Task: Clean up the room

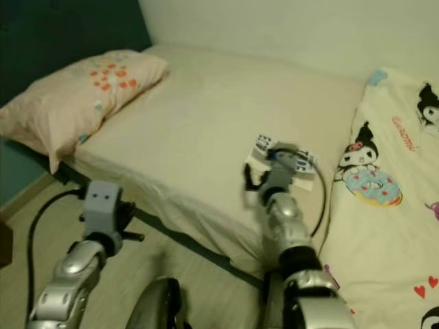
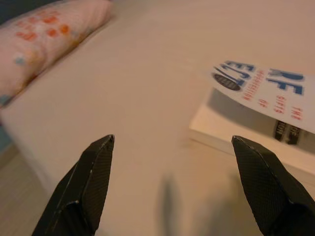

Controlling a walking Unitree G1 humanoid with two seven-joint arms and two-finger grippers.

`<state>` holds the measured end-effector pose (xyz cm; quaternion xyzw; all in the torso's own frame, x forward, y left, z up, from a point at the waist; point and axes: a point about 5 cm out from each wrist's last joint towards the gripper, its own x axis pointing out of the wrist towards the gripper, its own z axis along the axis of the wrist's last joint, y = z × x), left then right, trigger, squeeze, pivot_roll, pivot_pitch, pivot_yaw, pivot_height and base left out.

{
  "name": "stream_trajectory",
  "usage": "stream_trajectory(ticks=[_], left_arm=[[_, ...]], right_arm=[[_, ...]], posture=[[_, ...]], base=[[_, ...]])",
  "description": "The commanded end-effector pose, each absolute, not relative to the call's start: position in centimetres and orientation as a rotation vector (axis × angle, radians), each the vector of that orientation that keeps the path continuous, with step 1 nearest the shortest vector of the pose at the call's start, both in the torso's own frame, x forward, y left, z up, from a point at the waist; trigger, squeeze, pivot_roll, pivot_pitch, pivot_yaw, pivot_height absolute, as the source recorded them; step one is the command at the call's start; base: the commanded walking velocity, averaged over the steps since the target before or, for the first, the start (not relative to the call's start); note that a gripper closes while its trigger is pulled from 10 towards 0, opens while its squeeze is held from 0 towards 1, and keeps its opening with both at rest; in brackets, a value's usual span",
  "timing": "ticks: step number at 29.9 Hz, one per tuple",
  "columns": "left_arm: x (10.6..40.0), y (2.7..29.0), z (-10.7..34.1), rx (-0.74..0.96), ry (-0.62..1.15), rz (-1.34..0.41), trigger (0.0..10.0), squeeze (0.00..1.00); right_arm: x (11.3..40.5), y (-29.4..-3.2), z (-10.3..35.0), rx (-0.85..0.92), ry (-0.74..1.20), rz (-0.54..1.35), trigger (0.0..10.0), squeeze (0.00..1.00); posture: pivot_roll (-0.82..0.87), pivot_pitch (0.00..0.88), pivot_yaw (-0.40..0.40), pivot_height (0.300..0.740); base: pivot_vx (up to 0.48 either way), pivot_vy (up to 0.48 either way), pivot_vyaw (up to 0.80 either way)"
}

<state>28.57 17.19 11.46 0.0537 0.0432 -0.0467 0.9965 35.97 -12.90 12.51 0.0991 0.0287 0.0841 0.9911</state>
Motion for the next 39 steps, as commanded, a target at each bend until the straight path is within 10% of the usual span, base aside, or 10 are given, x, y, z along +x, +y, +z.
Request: stream_trajectory(ticks=[1, 39], left_arm=[[28.6, 17.0, 11.0, 0.121, 0.097, -0.085, 10.0, 0.00], [29.9, 17.2, 10.7, 0.083, 0.152, -0.001, 10.0, 0.00]], right_arm=[[35.5, -12.7, 12.2, 0.201, 0.064, 0.180, 10.0, 0.00], [33.1, -12.6, 10.8, 0.119, 0.141, 0.224, 10.0, 0.00]], posture=[[-0.03, 0.129, 0.031, 0.616], [-0.05, 0.129, 0.059, 0.740]], base=[[0.000, 0.000, 0.00], [0.000, -0.051, 0.08]])
